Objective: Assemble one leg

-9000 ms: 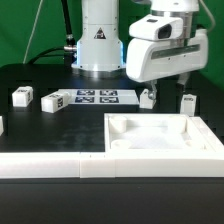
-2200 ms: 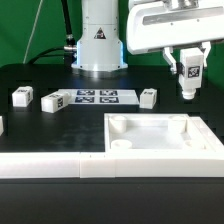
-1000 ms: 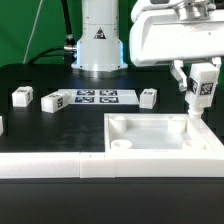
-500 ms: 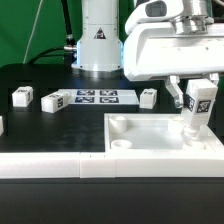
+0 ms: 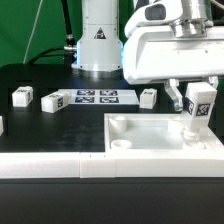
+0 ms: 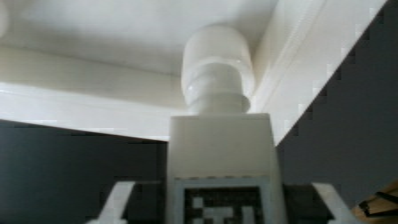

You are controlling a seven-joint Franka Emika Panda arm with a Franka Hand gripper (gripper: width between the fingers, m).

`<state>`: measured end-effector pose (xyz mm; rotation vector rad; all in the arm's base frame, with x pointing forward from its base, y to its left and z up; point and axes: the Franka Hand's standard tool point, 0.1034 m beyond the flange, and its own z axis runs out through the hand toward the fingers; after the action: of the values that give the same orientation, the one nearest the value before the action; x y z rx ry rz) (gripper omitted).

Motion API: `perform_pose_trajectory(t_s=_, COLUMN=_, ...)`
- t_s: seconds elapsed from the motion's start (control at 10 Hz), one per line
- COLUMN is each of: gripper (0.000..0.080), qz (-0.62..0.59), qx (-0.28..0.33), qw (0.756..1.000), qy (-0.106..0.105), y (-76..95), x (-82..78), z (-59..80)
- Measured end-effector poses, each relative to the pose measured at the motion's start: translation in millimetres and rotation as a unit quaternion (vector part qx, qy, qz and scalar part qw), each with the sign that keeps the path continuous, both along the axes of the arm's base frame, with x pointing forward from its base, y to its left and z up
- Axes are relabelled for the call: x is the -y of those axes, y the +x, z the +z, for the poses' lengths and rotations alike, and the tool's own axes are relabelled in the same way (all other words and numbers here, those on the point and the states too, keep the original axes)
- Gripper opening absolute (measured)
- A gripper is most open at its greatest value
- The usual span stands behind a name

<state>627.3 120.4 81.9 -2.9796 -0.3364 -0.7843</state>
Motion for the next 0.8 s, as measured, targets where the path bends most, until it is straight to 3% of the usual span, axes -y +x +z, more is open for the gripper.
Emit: perform_pose_trajectory(t_s=0.8, gripper=0.0287, qz=-0.005, qx=0.034, qw=0.999, qy=-0.001, y=0.6, x=1.9, z=-19.5)
